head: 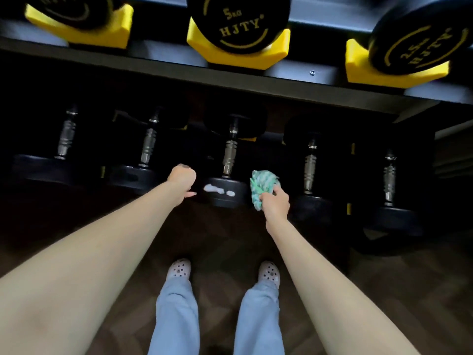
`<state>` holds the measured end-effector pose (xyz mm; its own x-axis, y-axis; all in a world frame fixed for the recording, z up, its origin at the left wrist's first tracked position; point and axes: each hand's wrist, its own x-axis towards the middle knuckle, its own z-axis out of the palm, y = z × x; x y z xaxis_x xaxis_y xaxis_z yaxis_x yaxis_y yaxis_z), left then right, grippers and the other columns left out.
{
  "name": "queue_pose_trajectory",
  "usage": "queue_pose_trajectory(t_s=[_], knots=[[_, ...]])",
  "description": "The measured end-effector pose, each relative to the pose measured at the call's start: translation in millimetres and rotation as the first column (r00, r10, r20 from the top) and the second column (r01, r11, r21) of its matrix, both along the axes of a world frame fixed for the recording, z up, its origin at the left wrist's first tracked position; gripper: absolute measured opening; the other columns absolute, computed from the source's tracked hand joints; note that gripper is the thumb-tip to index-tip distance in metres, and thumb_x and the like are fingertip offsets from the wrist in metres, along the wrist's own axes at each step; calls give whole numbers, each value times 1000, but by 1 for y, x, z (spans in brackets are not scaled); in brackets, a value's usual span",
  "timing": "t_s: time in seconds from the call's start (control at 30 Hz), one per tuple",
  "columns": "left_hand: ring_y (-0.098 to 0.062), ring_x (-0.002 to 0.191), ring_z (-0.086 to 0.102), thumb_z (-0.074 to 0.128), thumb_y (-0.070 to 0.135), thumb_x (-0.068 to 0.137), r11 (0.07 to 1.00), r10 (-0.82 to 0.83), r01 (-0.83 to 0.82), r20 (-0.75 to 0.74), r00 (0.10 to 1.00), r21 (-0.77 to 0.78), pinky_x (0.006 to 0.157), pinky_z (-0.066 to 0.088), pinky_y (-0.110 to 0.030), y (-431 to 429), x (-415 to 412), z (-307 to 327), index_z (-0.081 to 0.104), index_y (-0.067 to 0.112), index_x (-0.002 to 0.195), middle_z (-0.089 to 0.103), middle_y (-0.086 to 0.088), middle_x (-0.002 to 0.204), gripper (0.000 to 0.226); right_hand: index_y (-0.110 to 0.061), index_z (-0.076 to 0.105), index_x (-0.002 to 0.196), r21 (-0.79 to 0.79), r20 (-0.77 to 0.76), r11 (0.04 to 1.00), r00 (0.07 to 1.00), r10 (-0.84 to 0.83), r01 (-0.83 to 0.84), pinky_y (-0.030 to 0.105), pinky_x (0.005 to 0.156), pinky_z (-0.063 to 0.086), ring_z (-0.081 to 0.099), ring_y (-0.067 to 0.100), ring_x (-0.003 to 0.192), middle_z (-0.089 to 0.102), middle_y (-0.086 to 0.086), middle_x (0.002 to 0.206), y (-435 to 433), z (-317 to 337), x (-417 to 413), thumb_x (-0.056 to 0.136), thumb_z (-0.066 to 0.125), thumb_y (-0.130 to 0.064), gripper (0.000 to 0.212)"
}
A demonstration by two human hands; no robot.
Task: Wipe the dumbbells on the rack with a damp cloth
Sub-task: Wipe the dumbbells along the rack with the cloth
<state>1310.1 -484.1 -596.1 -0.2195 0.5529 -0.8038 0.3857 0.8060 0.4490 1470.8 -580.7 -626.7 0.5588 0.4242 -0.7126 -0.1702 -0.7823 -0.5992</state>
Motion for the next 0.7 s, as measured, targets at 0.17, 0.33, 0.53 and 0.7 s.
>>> queue_pose_trajectory(t_s=[0.17, 0.33, 0.53, 0.7], knots=[[-27, 132, 37, 36, 22, 101, 965, -239, 250, 129, 963, -77, 92, 42, -34, 2, -20, -9, 35, 14, 143, 35, -10, 146, 42, -7, 62, 113, -69, 252, 997, 968, -3, 21, 32, 86, 42, 50, 23, 95, 58, 12, 108, -1, -5, -30, 90, 35, 5, 37], [-30, 132, 40, 34, 25, 102, 932, -299, 345, 303, 905, -113, 103, 38, -35, 6, -37, -20, 32, 14, 145, 32, -14, 149, 44, -8, 56, 124, -93, 332, 995, 941, 63, -34, 32, 82, 42, 52, 25, 98, 49, 11, 116, -2, -9, -57, 93, 38, -1, 37], [-32, 135, 36, 30, 19, 103, 923, -293, 367, 412, 863, -113, 107, 34, -38, 9, -51, -21, 31, 14, 146, 28, -18, 151, 43, -12, 41, 140, -86, 453, 981, 871, 192, -172, 36, 91, 43, 48, 27, 103, 40, 12, 121, -2, 0, -87, 95, 37, -1, 47], [-37, 135, 35, 28, 17, 103, 937, -224, 321, 467, 855, -138, 107, 35, -41, 12, -58, -20, 25, 14, 148, 27, -20, 151, 45, -8, 47, 133, -110, 524, 950, 795, 305, -291, 28, 82, 37, 47, 29, 102, 40, 13, 120, 3, 2, -98, 93, 38, -1, 42]])
